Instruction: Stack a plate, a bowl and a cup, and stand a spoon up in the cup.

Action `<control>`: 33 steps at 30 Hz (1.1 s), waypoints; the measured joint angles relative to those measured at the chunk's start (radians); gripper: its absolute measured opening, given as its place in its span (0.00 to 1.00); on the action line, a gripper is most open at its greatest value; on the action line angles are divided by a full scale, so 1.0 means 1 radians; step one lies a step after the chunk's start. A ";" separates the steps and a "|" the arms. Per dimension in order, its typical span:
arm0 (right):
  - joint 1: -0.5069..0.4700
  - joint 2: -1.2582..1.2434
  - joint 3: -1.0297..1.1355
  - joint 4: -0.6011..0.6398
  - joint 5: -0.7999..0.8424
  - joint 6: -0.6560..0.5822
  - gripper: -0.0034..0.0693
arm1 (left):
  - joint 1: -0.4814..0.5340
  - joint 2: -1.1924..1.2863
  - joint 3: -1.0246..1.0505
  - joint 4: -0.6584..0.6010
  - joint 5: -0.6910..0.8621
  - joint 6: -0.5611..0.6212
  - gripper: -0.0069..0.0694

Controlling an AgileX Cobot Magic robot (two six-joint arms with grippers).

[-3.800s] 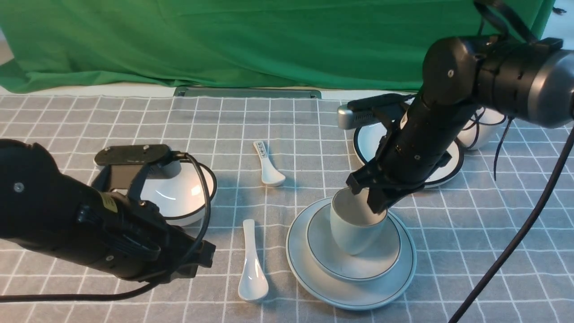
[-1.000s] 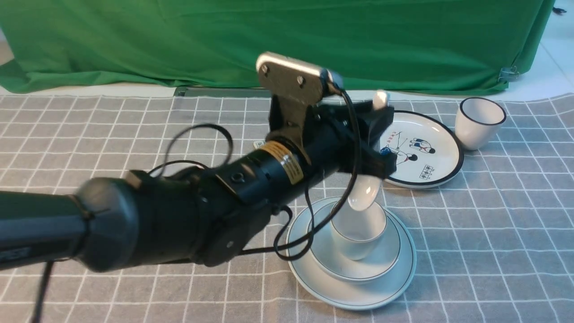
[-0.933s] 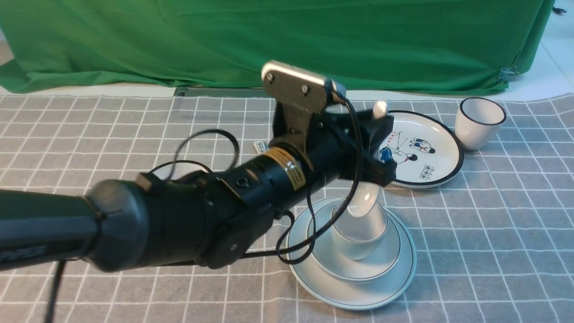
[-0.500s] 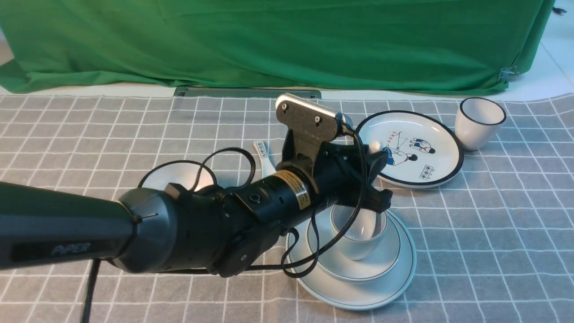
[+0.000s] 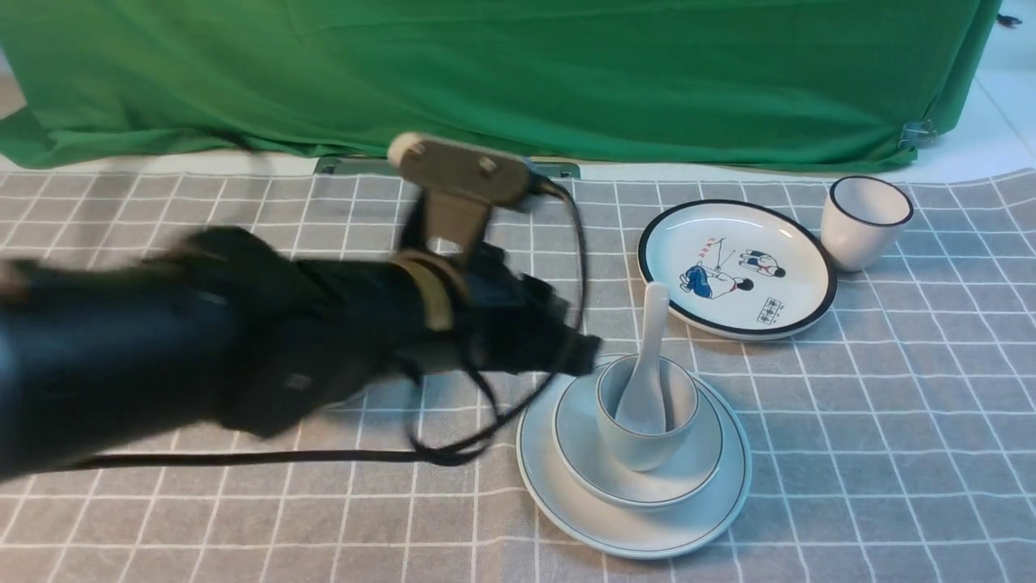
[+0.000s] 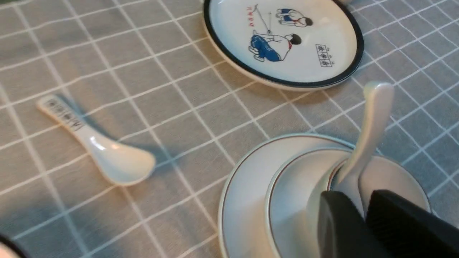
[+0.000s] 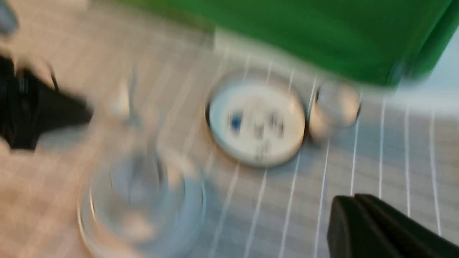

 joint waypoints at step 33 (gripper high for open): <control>0.000 -0.452 0.637 -0.039 -0.749 0.041 0.17 | 0.001 -0.948 0.660 -0.025 -0.122 -0.031 0.10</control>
